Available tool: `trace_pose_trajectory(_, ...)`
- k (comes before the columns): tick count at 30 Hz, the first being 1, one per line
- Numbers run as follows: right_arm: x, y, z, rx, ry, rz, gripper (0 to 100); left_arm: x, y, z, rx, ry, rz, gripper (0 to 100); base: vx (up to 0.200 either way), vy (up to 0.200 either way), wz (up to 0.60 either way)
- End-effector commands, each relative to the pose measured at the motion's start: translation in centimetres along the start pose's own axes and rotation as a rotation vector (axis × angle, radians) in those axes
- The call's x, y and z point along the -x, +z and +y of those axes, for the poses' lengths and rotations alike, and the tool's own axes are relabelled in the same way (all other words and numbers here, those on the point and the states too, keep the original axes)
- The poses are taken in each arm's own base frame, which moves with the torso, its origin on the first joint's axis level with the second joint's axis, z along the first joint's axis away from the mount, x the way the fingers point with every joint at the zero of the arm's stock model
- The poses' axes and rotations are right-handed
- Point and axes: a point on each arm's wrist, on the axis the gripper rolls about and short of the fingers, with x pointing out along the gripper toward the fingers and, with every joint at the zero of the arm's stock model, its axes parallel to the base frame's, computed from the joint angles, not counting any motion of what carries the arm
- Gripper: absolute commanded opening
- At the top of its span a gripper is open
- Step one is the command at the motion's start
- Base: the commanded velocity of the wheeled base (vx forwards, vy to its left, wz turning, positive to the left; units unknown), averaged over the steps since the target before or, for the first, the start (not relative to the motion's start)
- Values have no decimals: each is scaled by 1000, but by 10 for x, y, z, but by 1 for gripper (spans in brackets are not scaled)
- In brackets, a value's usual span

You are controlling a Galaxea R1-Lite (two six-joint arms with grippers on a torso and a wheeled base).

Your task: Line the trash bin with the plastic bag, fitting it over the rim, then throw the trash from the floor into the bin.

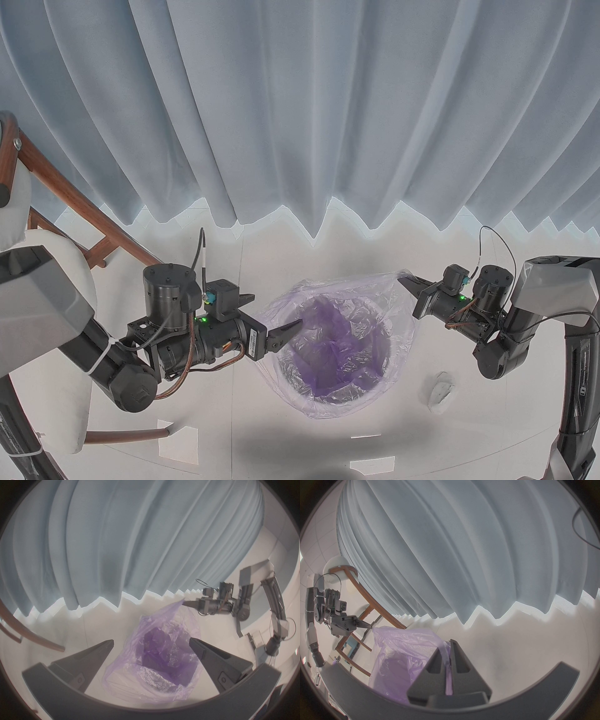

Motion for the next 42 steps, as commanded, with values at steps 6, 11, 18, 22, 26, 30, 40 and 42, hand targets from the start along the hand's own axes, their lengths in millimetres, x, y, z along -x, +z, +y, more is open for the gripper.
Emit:
trace_pose_trajectory(6,0,3,0,17,2,-15,0,-42,-39,37,-89,7,-9,100,0,0,0)
trace_pose_trajectory(11,-1,4,1,24,5,-23,0,-50,-32,52,-101,49,-48,100,0,0,0)
trace_pose_trajectory(18,-1,2,1,21,5,-15,0,-55,-29,54,-100,53,-66,100,0,0,0)
trace_pose_trajectory(22,-2,1,0,23,4,-16,0,-59,-29,51,-101,38,-75,100,0,0,0)
trace_pose_trajectory(26,-3,4,-1,15,6,-27,0,-66,-27,56,-70,41,-92,0,0,0,0)
trace_pose_trajectory(30,-5,5,-2,-12,6,-32,0,-71,-19,58,3,38,-126,0,0,0,0)
trace_pose_trajectory(40,-21,9,-17,-213,-23,12,0,-88,-20,55,347,14,-86,0,0,0,0)
trace_pose_trajectory(42,-24,7,-19,-248,-38,31,0,-92,-23,54,405,11,-83,0,0,0,0)
